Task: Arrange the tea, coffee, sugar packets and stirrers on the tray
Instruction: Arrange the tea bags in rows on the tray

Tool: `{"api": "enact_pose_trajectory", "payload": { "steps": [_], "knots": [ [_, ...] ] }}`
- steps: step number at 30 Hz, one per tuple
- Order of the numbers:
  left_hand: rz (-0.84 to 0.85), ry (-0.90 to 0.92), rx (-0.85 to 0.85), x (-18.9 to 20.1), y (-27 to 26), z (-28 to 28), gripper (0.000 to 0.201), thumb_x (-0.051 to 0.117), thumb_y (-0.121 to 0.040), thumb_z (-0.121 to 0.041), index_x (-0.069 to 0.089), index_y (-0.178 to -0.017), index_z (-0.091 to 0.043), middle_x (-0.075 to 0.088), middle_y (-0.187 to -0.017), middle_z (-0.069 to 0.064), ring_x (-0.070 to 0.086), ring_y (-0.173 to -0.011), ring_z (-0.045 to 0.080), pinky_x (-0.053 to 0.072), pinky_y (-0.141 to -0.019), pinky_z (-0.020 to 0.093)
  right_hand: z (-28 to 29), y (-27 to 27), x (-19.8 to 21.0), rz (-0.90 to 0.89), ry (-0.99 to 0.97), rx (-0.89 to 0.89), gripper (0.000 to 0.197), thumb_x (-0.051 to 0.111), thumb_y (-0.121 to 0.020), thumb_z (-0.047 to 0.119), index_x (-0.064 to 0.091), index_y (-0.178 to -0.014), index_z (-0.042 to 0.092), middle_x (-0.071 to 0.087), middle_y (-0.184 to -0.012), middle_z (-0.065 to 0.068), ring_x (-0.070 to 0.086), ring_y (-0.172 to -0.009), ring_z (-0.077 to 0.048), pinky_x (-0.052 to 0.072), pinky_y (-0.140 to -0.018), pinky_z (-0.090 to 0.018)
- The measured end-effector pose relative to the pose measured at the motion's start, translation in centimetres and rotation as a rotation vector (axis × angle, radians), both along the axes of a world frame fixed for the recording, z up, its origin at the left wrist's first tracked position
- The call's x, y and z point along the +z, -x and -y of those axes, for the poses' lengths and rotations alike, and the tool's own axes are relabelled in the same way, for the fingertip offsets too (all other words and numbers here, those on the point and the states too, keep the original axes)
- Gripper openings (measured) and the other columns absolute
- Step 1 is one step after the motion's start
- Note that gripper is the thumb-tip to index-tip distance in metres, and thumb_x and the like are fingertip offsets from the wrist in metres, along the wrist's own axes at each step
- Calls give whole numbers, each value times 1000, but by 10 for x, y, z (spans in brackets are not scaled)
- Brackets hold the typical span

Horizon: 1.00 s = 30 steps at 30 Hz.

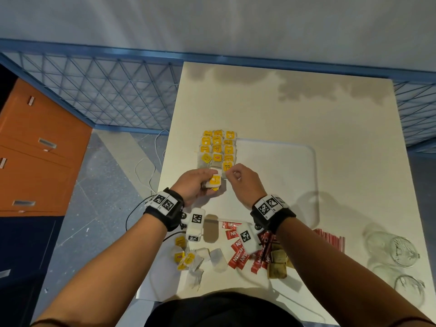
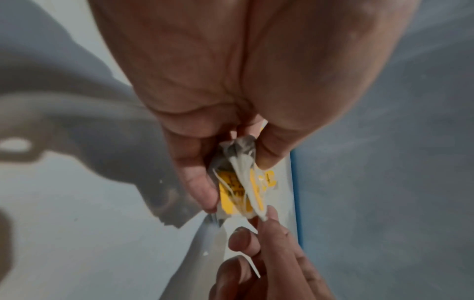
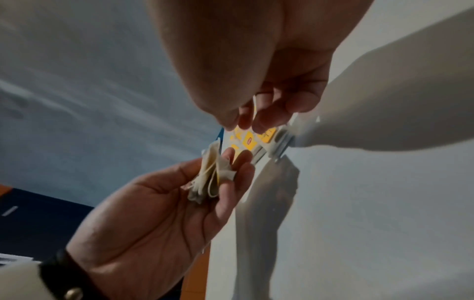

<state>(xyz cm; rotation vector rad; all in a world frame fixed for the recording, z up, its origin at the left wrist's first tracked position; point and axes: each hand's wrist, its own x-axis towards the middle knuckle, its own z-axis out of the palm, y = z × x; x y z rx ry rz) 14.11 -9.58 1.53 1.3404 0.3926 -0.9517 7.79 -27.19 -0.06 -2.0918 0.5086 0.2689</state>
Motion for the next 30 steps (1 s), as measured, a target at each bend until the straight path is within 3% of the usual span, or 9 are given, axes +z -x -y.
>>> {"api": "enact_pose_trajectory", "payload": {
  "steps": [2, 6, 9, 12, 17, 22, 26, 30],
  "knots": [
    [3, 31, -2, 1, 3, -5, 22, 52, -102, -9, 68, -116, -1, 71, -110, 22, 69, -94, 29, 61, -70, 31, -5, 7, 7, 17, -71, 36, 16, 57, -97, 43, 69, -91, 35, 70, -92, 17, 63, -85, -1, 49, -77, -30],
    [76, 41, -63, 1, 12, -10, 21, 50, -104, -8, 67, -116, -6, 69, -103, 19, 68, -85, 26, 58, -70, 30, -16, 20, 18, 68, -127, 73, 28, 60, -98, 46, 75, -88, 25, 71, -84, 10, 62, -80, -6, 45, -72, -27],
    [130, 31, -89, 1, 20, -13, 21, 51, -103, -9, 69, -113, -12, 68, -106, 19, 59, -92, 31, 51, -78, 38, -21, 26, 22, 84, -145, 34, 22, 69, -93, 44, 75, -90, 23, 71, -84, 10, 63, -80, -2, 45, -71, -18],
    [113, 42, -77, 4, 25, -14, 23, 46, -105, -8, 68, -114, -10, 70, -107, 18, 65, -92, 27, 55, -79, 34, -24, 33, 22, 91, -101, 57, 12, 75, -89, 34, 73, -92, 23, 67, -82, 13, 60, -77, 2, 41, -68, -9],
    [158, -17, -118, 8, 35, -15, 21, 48, -105, -11, 69, -109, -13, 69, -85, 6, 62, -79, 21, 55, -70, 30, -21, 36, 24, 100, -51, 63, 7, 70, -92, 29, 74, -94, 23, 69, -86, 12, 61, -78, 1, 44, -69, -17],
    [222, -45, -159, 9, 39, -16, 17, 55, -102, -13, 72, -102, -17, 66, -93, 18, 54, -82, 30, 52, -70, 34, -15, 33, 26, 95, -54, 57, 8, 68, -94, 25, 75, -98, 25, 69, -88, 13, 61, -80, 2, 49, -73, -20],
    [225, -38, -102, 12, 39, -17, 14, 58, -99, -7, 69, -107, -7, 71, -93, 16, 66, -74, 25, 56, -62, 27, -13, 32, 27, 102, -74, 48, 10, 67, -94, 25, 75, -99, 21, 71, -90, 12, 62, -82, 4, 44, -72, -13],
    [230, -85, -5, 8, 37, -18, 11, 67, -93, -3, 68, -103, -4, 70, -85, 13, 65, -73, 26, 58, -67, 33, -17, 35, 27, 92, -100, 34, 11, 69, -93, 34, 73, -98, 25, 72, -89, 9, 64, -80, -2, 49, -69, -18]
  ]
}}
